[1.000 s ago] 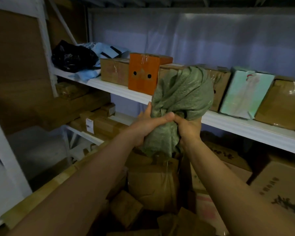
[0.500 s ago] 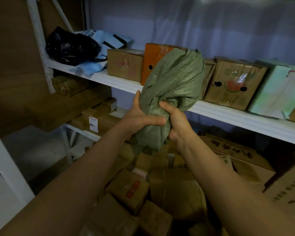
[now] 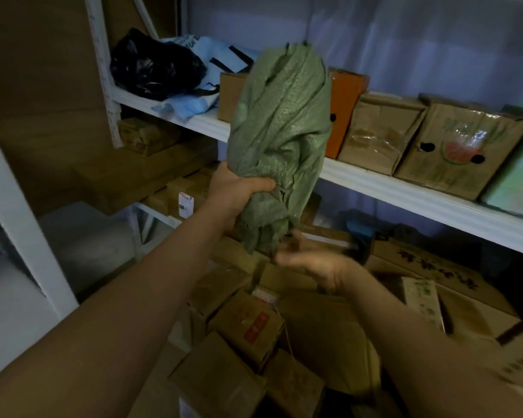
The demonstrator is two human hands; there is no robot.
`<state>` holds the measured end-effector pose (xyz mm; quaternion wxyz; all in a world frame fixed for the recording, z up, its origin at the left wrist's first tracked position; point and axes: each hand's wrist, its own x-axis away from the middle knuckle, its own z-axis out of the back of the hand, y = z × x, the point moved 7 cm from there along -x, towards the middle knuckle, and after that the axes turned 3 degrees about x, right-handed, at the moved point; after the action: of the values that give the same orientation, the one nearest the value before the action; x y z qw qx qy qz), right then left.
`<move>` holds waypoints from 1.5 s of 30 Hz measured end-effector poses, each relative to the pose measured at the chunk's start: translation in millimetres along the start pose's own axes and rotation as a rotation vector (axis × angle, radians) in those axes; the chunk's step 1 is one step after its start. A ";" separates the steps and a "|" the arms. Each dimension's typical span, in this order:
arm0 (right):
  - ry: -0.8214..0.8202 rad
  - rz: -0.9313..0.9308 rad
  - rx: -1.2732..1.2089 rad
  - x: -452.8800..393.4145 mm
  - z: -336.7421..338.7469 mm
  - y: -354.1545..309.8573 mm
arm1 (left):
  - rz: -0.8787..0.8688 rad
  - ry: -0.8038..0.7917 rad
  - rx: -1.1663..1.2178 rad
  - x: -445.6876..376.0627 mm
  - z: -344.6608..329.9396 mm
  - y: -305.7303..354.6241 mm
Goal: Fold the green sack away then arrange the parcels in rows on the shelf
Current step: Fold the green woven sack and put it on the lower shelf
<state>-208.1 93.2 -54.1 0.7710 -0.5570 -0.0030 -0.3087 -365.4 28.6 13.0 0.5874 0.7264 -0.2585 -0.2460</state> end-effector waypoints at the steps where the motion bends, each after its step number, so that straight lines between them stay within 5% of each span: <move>1: -0.064 -0.063 0.119 0.0 -10.2 13.6 | 0.018 0.020 0.017 -2.5 5.2 -3.5; 3: -0.073 -0.128 0.250 -5.3 -19.0 36.1 | 0.063 0.016 0.072 -8.9 12.9 -11.4; 7: 0.649 -0.121 0.581 -26.9 22.0 41.9 | 0.131 -0.083 0.129 -25.5 17.5 -22.8; 8: 0.698 -0.121 0.623 -33.6 23.9 40.1 | 0.143 -0.091 0.127 -29.7 17.8 -24.7; 13: 0.035 -0.118 -0.009 -67.5 -29.3 46.1 | 0.154 -0.083 0.109 -54.8 17.5 -37.9; 16: -0.034 -0.218 0.036 -70.4 -30.8 70.1 | 0.137 -0.061 0.080 -63.5 17.8 -43.6; 20: 0.086 -0.338 0.368 -59.0 14.5 101.7 | 0.132 0.006 0.085 -75.6 22.3 -57.6; 25: 0.243 -0.269 0.234 -36.1 64.4 60.1 | 0.160 -0.026 -0.033 -61.5 8.8 -66.4; 30: 0.698 -0.063 0.038 -2.0 129.6 -2.4 | 0.214 -0.074 0.026 -54.3 -15.0 -78.0; 40: 0.749 -0.273 0.890 53.7 160.2 -7.3 | 0.206 -0.052 -0.009 -46.5 -24.0 -69.4; 45: 1.057 -0.291 0.661 86.9 185.9 0.9 | 0.183 0.016 -0.102 -43.1 -11.7 -65.8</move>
<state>-74.3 212.3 46.0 0.7499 -0.0564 0.2070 -0.6258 -384.1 77.3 -47.0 0.6457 0.6709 -0.3062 -0.1981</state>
